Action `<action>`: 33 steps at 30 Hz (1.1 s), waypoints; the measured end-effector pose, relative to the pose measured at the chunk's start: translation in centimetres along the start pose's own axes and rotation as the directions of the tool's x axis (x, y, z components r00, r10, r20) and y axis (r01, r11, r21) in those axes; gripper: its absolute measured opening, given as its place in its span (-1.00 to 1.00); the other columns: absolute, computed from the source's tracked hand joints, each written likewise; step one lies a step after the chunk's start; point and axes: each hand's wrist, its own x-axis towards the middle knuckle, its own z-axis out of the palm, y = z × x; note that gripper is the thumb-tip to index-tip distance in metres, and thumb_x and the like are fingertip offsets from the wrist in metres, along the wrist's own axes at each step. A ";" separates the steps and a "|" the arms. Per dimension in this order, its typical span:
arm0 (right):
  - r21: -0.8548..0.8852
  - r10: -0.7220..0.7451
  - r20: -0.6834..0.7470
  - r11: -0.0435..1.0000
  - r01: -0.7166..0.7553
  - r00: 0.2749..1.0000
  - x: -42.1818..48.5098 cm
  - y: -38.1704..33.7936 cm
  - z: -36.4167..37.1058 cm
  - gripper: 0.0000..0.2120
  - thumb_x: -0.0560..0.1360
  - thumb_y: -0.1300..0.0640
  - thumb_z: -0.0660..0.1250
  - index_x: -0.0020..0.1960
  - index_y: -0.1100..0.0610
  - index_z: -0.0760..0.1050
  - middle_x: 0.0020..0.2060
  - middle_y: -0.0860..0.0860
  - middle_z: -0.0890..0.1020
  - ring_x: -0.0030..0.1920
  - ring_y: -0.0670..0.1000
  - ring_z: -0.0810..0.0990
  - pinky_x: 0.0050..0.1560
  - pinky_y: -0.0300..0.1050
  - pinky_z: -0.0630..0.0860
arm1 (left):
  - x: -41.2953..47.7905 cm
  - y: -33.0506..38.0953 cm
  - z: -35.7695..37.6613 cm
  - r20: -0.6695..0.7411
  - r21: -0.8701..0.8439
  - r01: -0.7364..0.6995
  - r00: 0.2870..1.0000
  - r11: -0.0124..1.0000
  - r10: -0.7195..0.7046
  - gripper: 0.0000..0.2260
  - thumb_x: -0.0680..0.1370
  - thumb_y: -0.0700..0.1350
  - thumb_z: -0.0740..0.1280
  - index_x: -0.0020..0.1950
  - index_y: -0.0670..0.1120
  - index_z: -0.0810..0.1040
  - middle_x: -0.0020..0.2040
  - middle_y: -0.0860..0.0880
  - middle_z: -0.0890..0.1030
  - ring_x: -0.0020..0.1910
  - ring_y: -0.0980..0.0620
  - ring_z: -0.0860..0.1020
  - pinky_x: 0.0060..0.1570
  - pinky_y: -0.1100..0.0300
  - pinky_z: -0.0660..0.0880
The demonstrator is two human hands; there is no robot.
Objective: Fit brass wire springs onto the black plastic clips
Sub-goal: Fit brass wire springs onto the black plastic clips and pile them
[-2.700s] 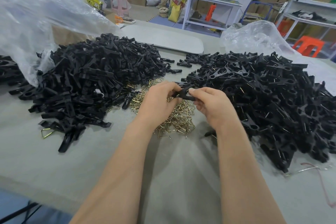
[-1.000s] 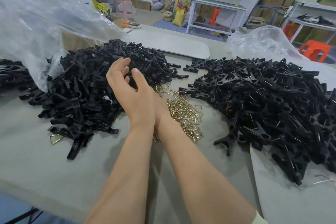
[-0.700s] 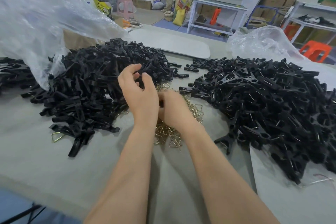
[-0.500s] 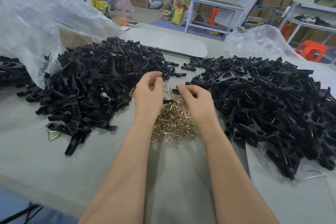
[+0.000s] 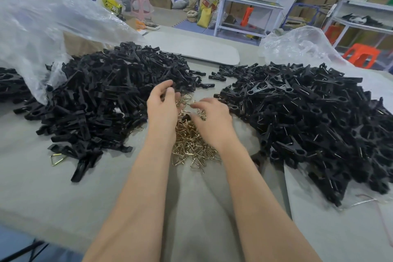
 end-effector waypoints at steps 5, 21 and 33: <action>-0.198 0.068 0.129 0.979 -0.042 0.989 1.0 -1.7 0.4 -0.73 0.58 0.02 0.20 0.22 0.00 0.53 0.26 0.04 0.49 0.37 0.14 0.31 0.45 0.23 0.07 | -0.1 -0.1 0.5 -0.020 -0.076 0.000 1.000 0.997 -0.001 -0.71 0.61 -0.28 0.19 0.32 -0.14 0.29 -0.01 -0.01 0.45 -0.15 0.08 0.63 -0.12 0.29 0.58; 0.317 0.087 -0.053 0.946 -0.065 0.995 0.3 -1.0 -0.8 -0.85 0.58 0.06 0.25 0.09 0.11 0.47 -0.03 0.03 0.63 0.01 0.01 0.57 0.04 -0.11 0.48 | 0.0 -0.2 0.1 -0.006 -0.007 -0.003 1.000 1.000 0.003 -0.92 0.53 -0.27 0.34 -0.03 -0.13 0.58 -0.15 -0.04 0.62 -0.09 0.06 0.61 -0.03 0.28 0.52; 0.808 0.321 -0.207 0.589 -0.024 0.924 -1.5 0.6 -1.5 -0.89 0.56 0.24 0.29 0.08 0.16 0.50 -0.16 0.07 0.65 -0.21 -0.06 0.68 -0.16 -0.25 0.60 | -0.2 -0.5 0.6 0.061 -0.197 0.196 0.980 0.961 -0.188 -0.93 0.51 -0.31 0.36 -0.08 -0.16 0.56 -0.07 -0.10 0.62 -0.08 0.09 0.61 -0.09 0.36 0.54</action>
